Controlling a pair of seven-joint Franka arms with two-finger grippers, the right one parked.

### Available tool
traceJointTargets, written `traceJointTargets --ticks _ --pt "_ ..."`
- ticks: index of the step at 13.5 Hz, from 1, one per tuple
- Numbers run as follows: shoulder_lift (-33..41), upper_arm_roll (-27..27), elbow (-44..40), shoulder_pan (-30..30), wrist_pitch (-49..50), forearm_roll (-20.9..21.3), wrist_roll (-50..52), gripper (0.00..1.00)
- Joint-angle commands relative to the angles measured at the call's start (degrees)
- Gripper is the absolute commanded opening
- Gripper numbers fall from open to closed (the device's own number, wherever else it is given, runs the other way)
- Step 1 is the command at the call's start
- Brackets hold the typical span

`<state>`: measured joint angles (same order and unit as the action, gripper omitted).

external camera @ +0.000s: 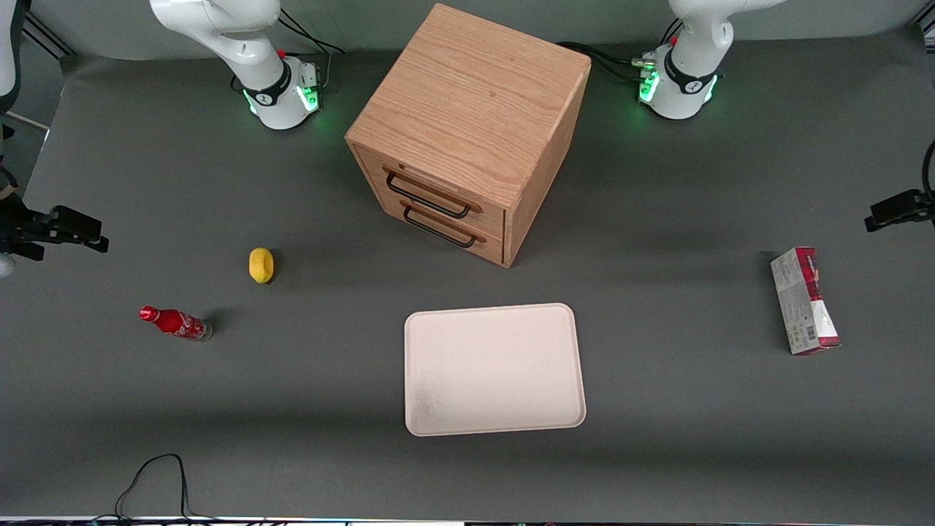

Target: Place red cookie box on tray

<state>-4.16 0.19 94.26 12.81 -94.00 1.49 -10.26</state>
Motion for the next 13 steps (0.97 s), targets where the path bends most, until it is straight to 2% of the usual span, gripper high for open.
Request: traceJointTargets --ticks 1,4,9,13 --pt "0.29 -0.37 1.09 3.35 -1.09 0.45 -1.95 1.00" --pt "0.73 -0.37 2.84 3.45 -1.70 0.45 -1.60 1.00" --pt "0.47 -0.46 14.87 3.36 -16.27 0.45 -1.78 1.00" --pt "-6.28 -0.55 16.92 3.36 -24.19 0.27 -1.87 1.00"
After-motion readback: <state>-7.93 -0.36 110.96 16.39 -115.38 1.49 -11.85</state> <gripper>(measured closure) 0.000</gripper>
